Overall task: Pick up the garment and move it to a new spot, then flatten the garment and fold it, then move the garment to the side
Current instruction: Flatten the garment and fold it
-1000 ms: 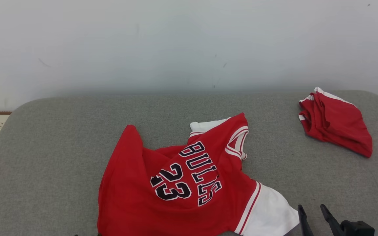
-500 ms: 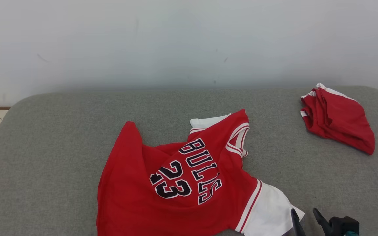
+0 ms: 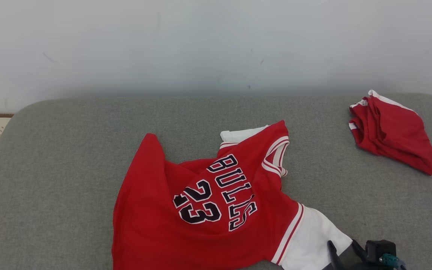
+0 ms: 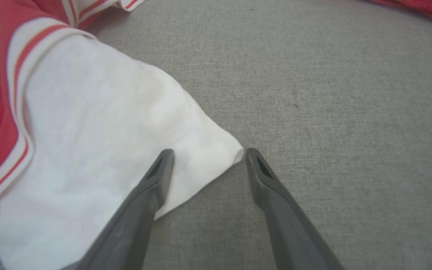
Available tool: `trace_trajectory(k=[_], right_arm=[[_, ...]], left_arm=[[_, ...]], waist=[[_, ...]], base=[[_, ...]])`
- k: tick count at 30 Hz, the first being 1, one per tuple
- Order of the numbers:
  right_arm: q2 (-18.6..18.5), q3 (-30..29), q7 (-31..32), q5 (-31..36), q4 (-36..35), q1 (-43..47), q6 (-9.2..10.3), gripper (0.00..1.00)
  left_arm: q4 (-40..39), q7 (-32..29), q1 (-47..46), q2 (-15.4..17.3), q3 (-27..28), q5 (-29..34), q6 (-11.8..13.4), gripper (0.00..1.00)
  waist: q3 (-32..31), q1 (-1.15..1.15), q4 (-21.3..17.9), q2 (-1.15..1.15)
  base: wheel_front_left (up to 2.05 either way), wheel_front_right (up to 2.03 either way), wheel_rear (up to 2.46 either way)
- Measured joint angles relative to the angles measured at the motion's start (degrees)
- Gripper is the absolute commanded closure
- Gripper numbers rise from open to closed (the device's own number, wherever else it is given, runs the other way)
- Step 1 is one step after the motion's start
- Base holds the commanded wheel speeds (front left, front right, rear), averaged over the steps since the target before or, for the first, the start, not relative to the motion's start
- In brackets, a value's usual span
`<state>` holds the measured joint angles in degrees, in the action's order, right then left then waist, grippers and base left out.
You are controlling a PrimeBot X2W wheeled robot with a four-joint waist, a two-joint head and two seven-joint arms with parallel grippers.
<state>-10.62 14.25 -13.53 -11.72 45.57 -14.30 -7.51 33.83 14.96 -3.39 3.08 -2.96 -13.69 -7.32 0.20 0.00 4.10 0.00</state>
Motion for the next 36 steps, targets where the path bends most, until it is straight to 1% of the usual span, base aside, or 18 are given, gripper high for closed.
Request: trace_trajectory(k=[2, 3, 4, 5, 9, 13, 18, 22, 25, 30, 33, 36], right_arm=[[0.0, 0.03, -0.48, -0.03, 1.22, -0.9, 0.0, 0.34], [0.05, 0.09, -0.66, -0.11, 1.83, -1.36, 0.0, 0.82], [0.12, 0.14, -0.78, -0.12, 2.3, -1.78, 0.0, 1.0], [0.25, 0.22, -1.02, -0.12, 2.76, -2.19, 0.0, 1.0], [0.73, 0.22, -1.53, -0.42, 3.49, -2.82, 0.0, 1.0], [1.08, -0.16, -1.6, -1.43, 2.61, -2.59, 0.0, 1.0], [1.07, -0.98, -1.6, -4.24, -5.1, -0.01, 0.0, 1.0], [0.15, -0.97, -1.62, -7.26, -12.09, 3.81, 0.0, 1.0], [-0.83, 0.53, -1.6, -11.1, -17.0, 6.22, 0.0, 1.0], [-2.61, 5.11, -0.8, -17.8, -24.75, 7.86, 0.0, 1.0], [-3.3, 6.3, 0.54, -21.84, -28.25, 7.19, 0.0, 1.0], [-3.2, 7.39, 2.37, -26.65, -30.7, 4.39, 0.0, 1.0]], left_arm=[[1.04, 0.05, -0.66, 0.0, -0.41, -0.01, -0.01, 0.0], [1.42, 0.07, -0.94, -0.01, -0.52, -0.2, -0.08, 0.51], [1.6, 0.08, -1.23, 0.01, -0.67, -0.22, -0.07, 0.77], [1.7, 0.08, -1.52, 0.03, -0.67, -0.23, -0.07, 1.0], [1.32, 0.08, -2.36, -0.11, -0.75, -0.22, -0.13, 1.0], [0.8, 0.05, -2.27, -0.1, -0.75, 0.02, -0.13, 1.0], [-2.76, 0.03, -0.86, -0.01, 0.07, 0.7, -0.14, 1.0], [-6.62, -0.02, 0.51, 0.38, 0.65, 0.7, -0.14, 1.0], [-9.87, -0.02, 0.94, 0.99, 1.34, 0.71, -0.14, 1.0], [-14.89, -0.03, 0.81, 1.48, 1.32, 1.42, -0.14, 1.0], [-16.26, -0.03, -0.97, 2.8, -0.04, 1.49, -0.14, 1.0], [-16.93, -0.83, -4.26, 5.32, -2.05, 1.64, -0.14, 1.0]], waist=[[0.27, 0.0, 0.15, 0.0], [0.41, 0.0, 0.18, 0.0], [0.53, 0.0, 0.18, 0.0], [0.64, 0.0, 0.14, 0.0], [0.76, 0.0, -0.08, 0.0], [0.48, 0.0, -0.12, 0.0], [-0.24, 0.0, -0.22, 0.0], [-0.73, 0.0, -0.35, 0.0], [-0.93, 0.0, -0.63, 0.0], [-0.87, 0.0, -1.59, 0.0], [-0.58, 0.0, -2.23, 0.0], [0.2, 0.0, -2.64, 0.0]], base=[[0.0, 0.0, 0.0], [0.0, 0.0, 0.0], [0.0, 0.0, 0.0], [0.0, 0.0, 0.0], [0.0, 0.0, 0.0], [0.0, 0.0, 0.0], [0.0, 0.0, 0.0], [0.0, 0.0, 0.0], [0.0, 0.0, 0.0], [0.0, 0.0, 0.0], [0.0, 0.0, 0.0], [0.0, 0.0, 0.0]])
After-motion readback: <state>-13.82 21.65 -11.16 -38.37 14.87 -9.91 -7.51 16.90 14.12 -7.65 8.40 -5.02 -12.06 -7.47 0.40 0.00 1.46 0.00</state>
